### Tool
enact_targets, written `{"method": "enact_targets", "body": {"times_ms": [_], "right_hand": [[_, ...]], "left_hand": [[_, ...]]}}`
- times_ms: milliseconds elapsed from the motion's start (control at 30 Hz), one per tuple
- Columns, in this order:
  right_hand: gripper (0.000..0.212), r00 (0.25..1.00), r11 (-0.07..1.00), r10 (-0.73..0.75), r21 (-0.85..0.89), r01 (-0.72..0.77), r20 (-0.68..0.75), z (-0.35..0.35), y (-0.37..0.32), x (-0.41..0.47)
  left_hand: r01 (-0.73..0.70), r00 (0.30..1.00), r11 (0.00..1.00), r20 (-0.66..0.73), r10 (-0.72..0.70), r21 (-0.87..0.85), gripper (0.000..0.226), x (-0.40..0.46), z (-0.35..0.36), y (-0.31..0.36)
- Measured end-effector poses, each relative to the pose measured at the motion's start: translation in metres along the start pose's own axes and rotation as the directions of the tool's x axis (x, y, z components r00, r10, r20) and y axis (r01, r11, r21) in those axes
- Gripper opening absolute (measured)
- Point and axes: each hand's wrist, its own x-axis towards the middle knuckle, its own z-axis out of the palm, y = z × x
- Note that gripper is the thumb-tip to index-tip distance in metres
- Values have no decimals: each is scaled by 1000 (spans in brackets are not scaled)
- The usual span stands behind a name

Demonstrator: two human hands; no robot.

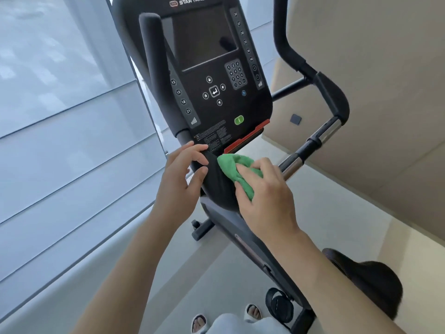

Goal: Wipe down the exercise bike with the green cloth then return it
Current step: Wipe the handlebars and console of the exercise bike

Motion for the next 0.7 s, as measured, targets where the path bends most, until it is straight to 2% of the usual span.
{"method": "enact_targets", "body": {"times_ms": [200, 300, 467, 600, 700], "right_hand": [[40, 996, 992, 86, 95, -82, -40, -5, 7, -52], [37, 993, 991, 108, 87, -104, -40, -13, 2, -62], [35, 987, 982, 160, 104, -160, 8, -36, -1, -69], [41, 989, 989, 124, 85, -118, -80, -48, -9, -45], [44, 994, 996, 78, 49, -75, -75, -43, -20, -10]], "left_hand": [[-67, 997, 995, -31, 69, 80, 18, 4, 3, 2], [-105, 994, 986, -10, 108, 129, 31, 4, 2, 1], [-132, 991, 984, 48, 127, 116, 48, 1, -2, -5], [-144, 989, 985, 58, 139, 91, 48, 1, -3, -5], [-139, 986, 988, 98, 133, 67, 50, 1, -8, -6]]}}
